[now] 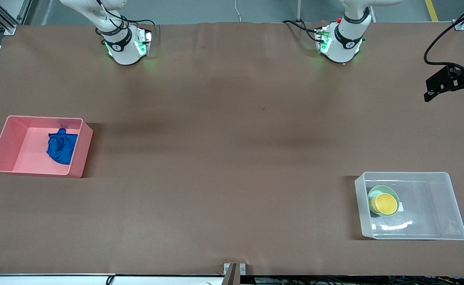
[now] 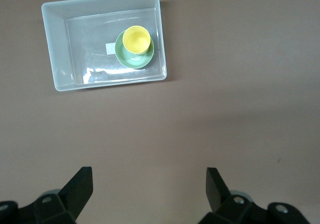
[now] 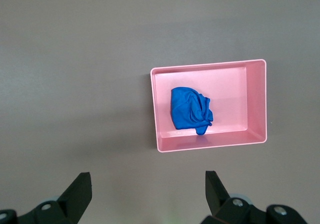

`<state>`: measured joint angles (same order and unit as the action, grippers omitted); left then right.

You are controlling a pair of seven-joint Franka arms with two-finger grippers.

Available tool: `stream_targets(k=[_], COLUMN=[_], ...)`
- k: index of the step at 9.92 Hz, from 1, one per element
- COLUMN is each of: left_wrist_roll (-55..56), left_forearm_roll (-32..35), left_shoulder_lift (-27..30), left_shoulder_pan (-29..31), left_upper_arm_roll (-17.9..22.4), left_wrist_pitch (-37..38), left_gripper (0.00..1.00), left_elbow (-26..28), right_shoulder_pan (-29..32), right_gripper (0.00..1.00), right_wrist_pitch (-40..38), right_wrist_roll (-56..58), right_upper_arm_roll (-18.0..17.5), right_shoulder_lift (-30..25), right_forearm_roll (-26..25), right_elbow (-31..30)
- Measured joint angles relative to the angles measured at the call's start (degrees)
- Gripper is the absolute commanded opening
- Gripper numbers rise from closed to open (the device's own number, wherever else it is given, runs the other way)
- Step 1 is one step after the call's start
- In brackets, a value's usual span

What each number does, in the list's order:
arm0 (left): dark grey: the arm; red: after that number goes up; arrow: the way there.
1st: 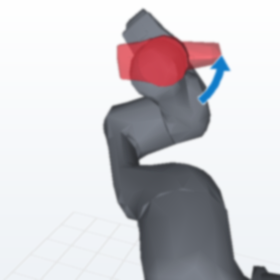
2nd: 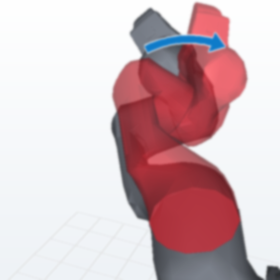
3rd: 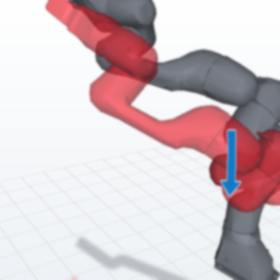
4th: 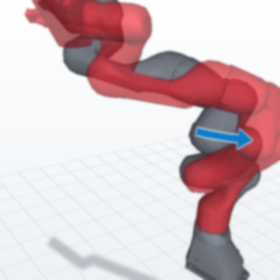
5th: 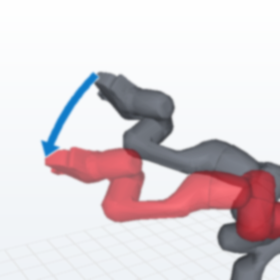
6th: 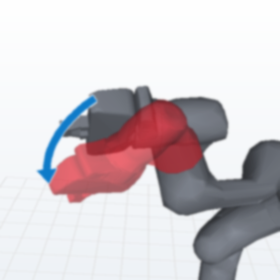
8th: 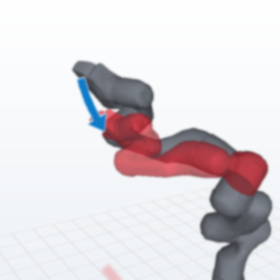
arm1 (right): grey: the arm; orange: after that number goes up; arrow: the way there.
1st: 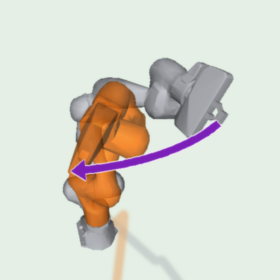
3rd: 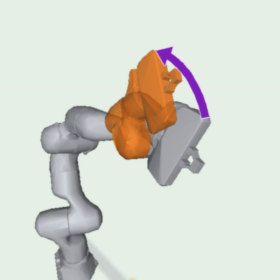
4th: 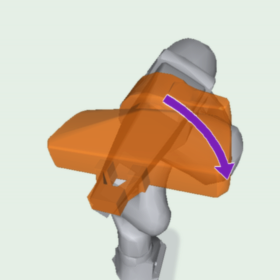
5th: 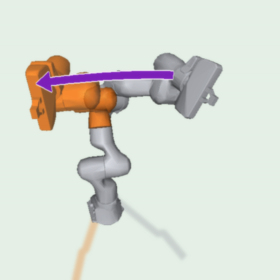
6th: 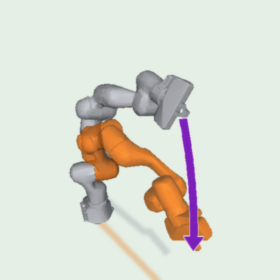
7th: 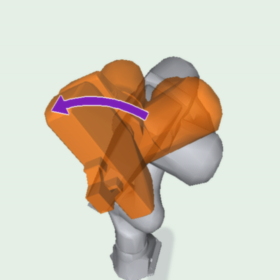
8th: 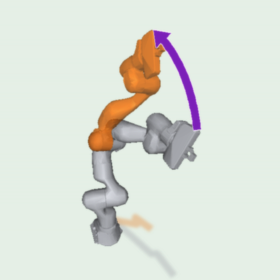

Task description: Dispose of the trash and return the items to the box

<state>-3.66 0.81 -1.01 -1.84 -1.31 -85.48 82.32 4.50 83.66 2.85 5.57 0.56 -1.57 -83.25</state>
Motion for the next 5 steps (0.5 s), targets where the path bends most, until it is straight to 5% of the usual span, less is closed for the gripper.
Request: stream_targets(k=[5], left_wrist_roll=[3.60], left_forearm_roll=[0.00], left_shoulder_lift=[2.11], left_shoulder_pan=[-0.25], left_upper_arm_roll=[0.00], left_wrist_pitch=[-0.46], left_gripper=[1.00], left_elbow=[4.08], right_shoulder_pan=[0.00], right_gripper=[1.00], right_wrist_pitch=[0.00], right_wrist_roll=[0.00], right_upper_arm_roll=[0.00], right_shoulder_lift=[0.00], right_forearm_roll=[0.00], right_elbow=[0.00])
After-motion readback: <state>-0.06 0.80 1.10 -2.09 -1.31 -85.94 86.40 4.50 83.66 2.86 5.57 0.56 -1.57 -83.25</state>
